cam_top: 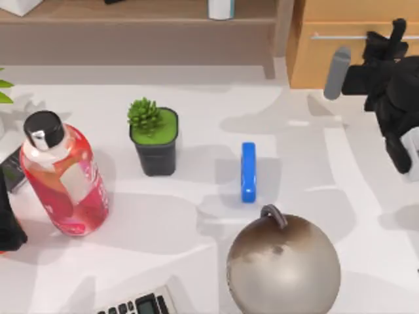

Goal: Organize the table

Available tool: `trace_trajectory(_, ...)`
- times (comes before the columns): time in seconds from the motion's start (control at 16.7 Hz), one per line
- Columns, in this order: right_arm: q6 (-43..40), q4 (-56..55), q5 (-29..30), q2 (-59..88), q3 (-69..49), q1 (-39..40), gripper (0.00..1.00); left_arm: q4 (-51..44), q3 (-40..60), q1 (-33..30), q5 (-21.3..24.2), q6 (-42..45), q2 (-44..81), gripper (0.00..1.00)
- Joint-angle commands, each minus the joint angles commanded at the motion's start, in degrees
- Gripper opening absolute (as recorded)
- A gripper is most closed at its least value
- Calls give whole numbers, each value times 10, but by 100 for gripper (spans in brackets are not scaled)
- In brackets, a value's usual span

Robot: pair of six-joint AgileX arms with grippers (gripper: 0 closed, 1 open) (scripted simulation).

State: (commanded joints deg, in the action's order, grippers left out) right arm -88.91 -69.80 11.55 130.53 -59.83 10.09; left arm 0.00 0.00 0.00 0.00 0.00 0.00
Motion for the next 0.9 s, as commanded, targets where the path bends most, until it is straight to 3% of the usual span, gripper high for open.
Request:
trace_trajectory(0.42, 0, 19, -3, 13, -34, -5, 0, 0, 0, 0, 0, 0, 0, 100)
trace_trajectory(0.9, 0, 19, -3, 13, -34, -5, 60, 0, 0, 0, 0, 0, 0, 100)
